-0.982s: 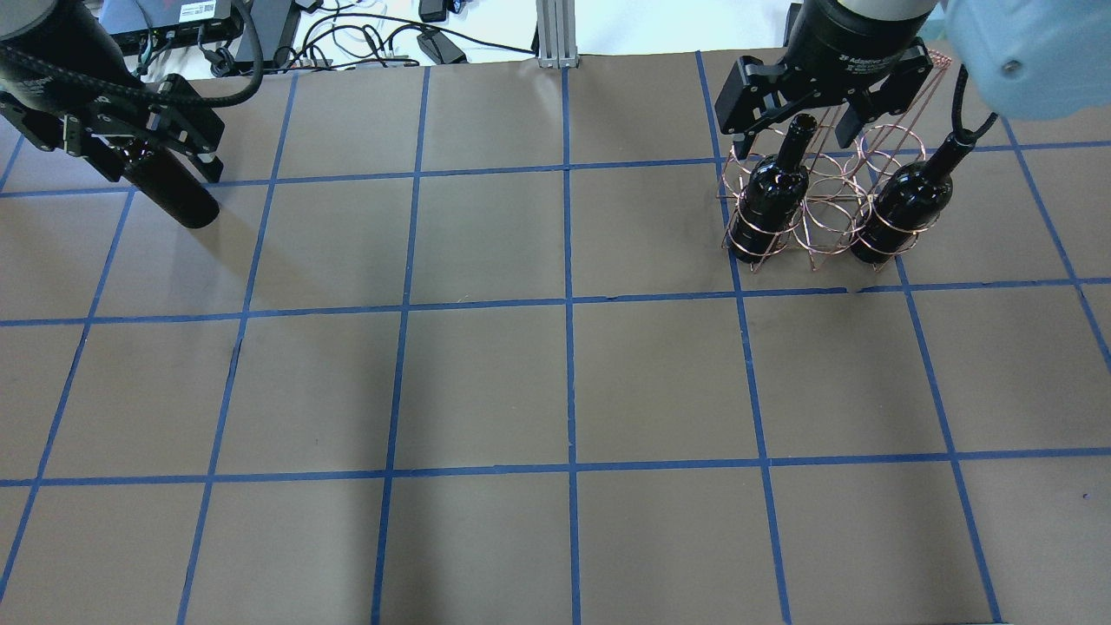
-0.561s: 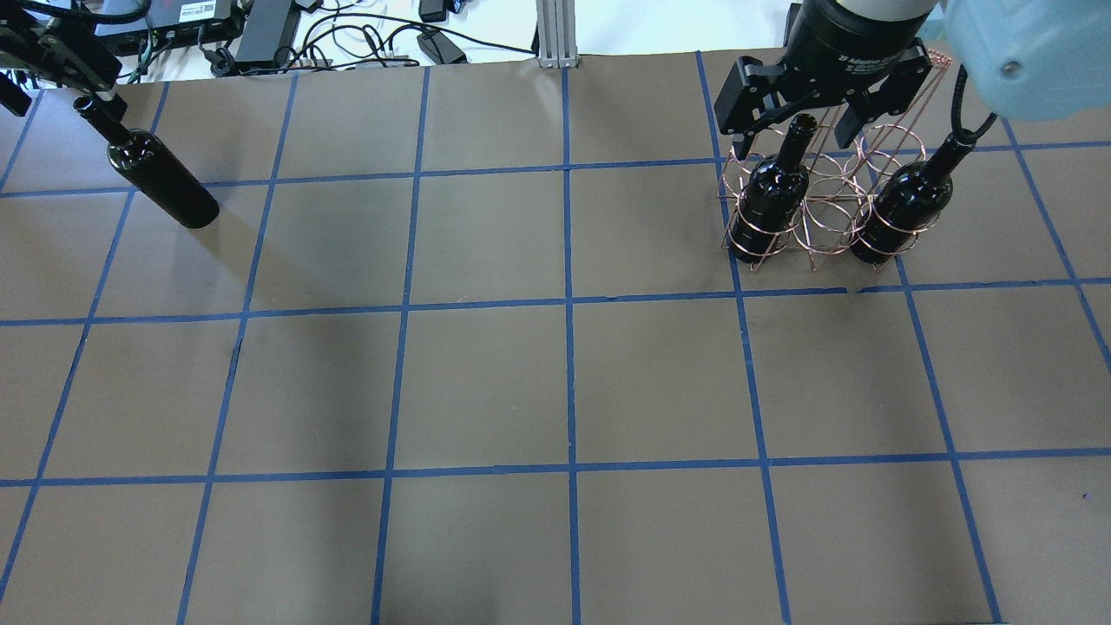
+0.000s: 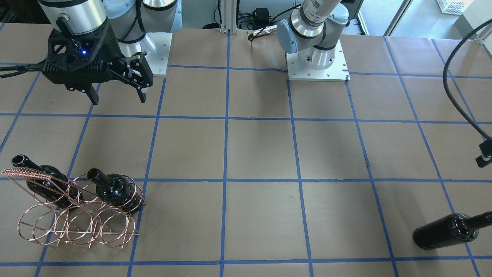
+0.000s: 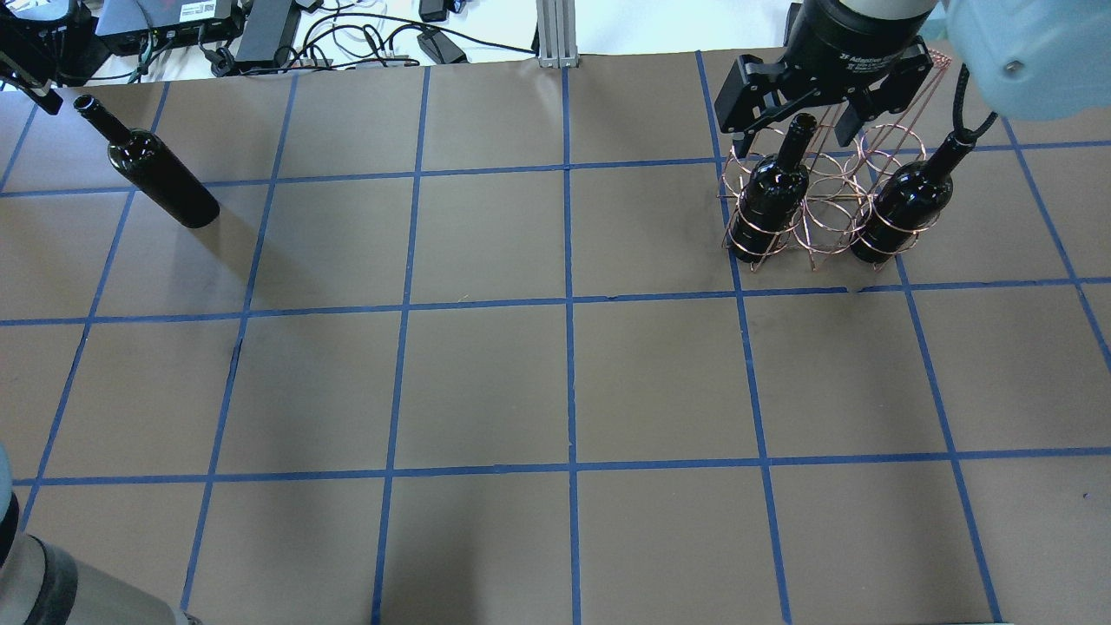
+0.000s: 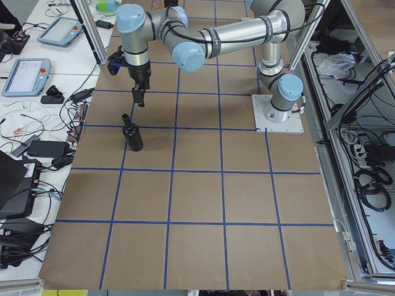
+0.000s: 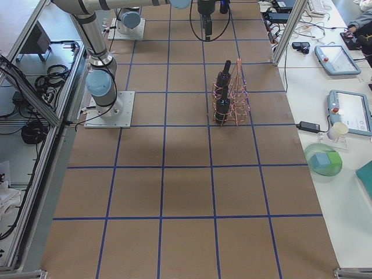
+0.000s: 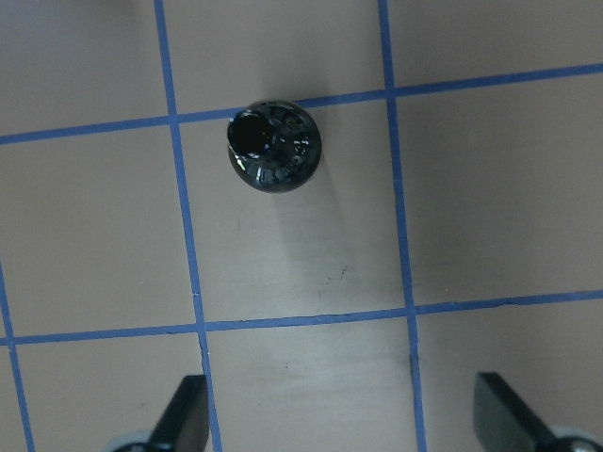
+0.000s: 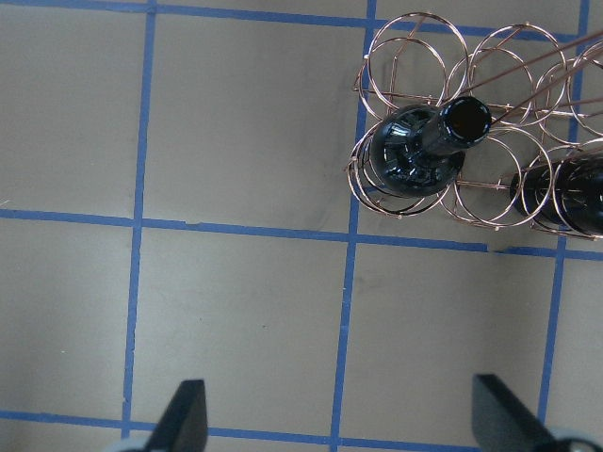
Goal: Place wine into wine basket
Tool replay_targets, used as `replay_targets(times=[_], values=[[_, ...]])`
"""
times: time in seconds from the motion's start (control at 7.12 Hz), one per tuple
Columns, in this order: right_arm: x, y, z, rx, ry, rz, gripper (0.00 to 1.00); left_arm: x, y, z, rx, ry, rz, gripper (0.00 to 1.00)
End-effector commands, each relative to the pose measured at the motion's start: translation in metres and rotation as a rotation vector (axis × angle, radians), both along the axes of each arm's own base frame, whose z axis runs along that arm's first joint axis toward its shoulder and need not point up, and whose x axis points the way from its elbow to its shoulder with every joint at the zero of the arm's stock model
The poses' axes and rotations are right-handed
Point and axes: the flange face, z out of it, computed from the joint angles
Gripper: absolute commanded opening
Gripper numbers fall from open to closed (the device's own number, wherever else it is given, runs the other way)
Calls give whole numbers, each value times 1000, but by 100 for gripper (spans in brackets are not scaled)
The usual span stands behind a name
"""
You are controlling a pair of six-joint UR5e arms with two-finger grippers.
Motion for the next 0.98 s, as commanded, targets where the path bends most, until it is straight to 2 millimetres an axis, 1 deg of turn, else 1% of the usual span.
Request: replay_targets(times=[0.0, 0.14, 0.28, 0.42, 0.7, 0.84], values=[[1, 0, 0, 0, -2, 2, 100, 18, -31, -43, -28, 15, 0, 100], [0, 0, 0, 0, 0, -1, 100, 20, -41, -59, -50, 38, -2, 100], [0, 2, 2, -5, -2, -4, 100, 22, -47, -73, -40, 49, 3, 100], [0, 2, 3, -4, -5, -4, 100, 25, -54, -83, -55, 48, 2, 100], [1, 1, 2, -6, -10, -4, 100, 29, -62, -97, -64, 49, 2, 100], [0, 1, 3, -7, -10, -5, 100, 27, -66, -100, -86, 75, 3, 100]])
